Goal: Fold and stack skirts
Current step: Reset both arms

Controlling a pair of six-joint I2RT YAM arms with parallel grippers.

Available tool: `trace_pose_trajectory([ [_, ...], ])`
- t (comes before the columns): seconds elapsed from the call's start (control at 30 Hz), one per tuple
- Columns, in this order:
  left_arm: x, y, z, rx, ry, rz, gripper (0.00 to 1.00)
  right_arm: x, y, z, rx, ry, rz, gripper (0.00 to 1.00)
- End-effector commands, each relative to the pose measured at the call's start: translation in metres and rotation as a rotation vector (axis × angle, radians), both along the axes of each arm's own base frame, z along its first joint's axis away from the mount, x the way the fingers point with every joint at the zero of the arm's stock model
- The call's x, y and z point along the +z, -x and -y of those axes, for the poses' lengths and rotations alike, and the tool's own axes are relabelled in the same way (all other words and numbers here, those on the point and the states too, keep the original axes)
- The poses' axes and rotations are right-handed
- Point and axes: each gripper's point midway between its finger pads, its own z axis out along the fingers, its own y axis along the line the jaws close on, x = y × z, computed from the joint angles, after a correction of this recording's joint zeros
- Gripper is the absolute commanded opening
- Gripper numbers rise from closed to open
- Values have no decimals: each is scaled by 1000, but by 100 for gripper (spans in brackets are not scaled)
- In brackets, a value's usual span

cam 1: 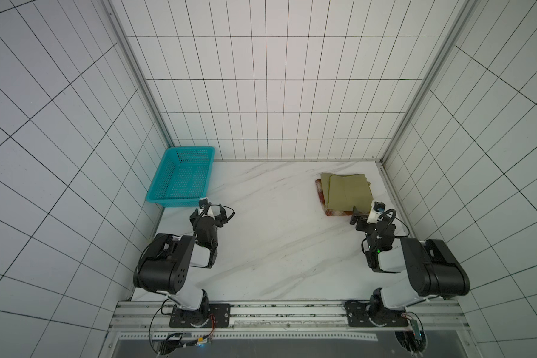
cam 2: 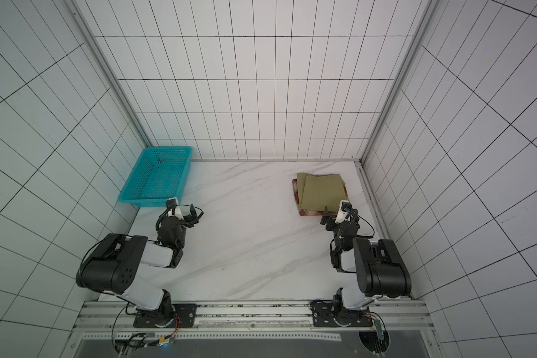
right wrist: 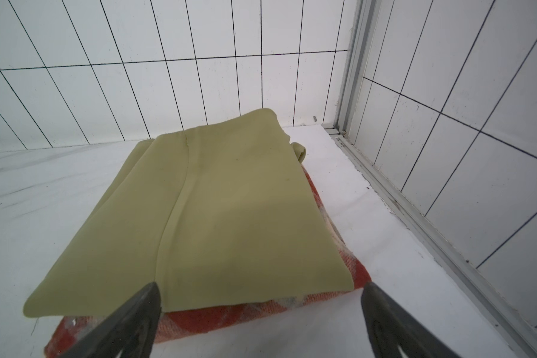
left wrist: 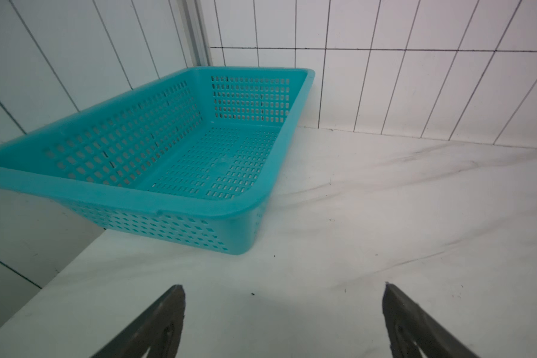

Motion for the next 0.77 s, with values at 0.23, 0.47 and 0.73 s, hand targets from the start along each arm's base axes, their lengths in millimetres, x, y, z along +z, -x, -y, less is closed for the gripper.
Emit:
trace_pose_trajectory([
  [0.23,26,-22,20,-126,-26,67,97,17,-12,0,-10,24,46,100],
  [0.47,26,-23,20,-128,-24,44,97,17,-12,0,-9,26,44,100],
  [0.73,25,-23,20,-126,-24,44,97,16,-12,0,-9,26,41,99],
])
